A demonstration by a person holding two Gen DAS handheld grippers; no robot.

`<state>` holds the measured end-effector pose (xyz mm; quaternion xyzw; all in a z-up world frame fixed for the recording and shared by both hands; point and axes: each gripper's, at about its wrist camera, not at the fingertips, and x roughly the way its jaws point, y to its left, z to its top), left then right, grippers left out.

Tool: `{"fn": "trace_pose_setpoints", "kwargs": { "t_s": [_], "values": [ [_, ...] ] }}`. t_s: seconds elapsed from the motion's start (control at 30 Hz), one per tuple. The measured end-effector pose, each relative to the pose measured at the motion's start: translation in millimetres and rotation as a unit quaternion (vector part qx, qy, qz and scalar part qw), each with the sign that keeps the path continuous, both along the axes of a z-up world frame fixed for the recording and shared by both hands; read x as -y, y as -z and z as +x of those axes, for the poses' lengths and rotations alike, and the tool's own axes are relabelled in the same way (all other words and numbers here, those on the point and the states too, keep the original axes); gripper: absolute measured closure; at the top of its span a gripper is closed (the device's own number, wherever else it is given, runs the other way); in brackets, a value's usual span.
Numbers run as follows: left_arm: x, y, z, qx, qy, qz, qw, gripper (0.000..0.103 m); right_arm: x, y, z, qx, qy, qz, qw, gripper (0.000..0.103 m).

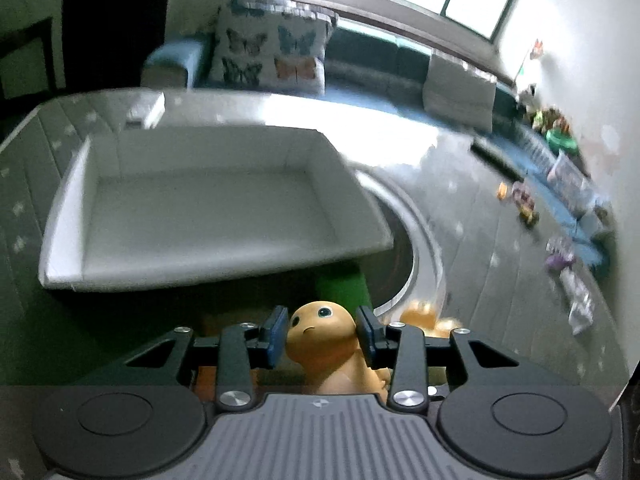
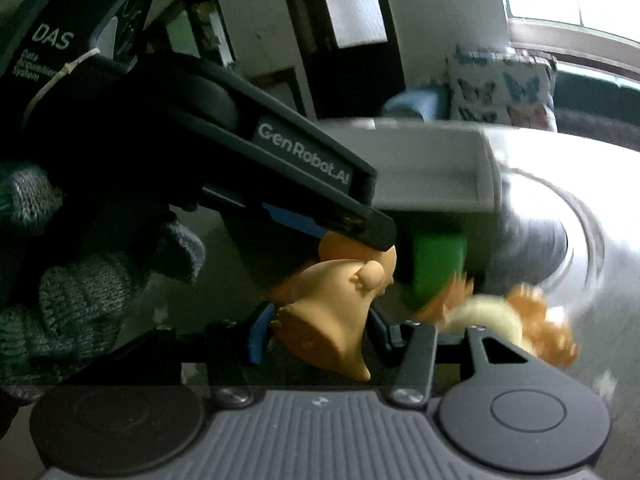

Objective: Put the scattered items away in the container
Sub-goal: 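Lift the dinosaur with the left gripper into the white box and open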

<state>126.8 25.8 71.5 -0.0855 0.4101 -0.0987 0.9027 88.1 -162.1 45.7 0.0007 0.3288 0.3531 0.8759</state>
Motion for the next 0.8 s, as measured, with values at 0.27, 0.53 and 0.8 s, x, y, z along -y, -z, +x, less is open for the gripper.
{"fn": "trace_pose_setpoints", "kwargs": {
  "t_s": [0.27,0.53,0.8],
  "values": [
    [-17,-28,39,0.036,-0.029,-0.005,0.9989,0.063,-23,-27,46,0.045,-0.027,-0.002,0.999,0.052],
    [-43,-17,102,0.016,-0.049,-0.026,0.9983,0.063,-53,-20,106,0.035,-0.043,-0.024,0.998,0.052],
    [-55,17,150,-0.030,-0.054,-0.037,0.9974,0.063,-72,9,157,-0.010,-0.044,-0.049,0.998,0.052]
  ]
}}
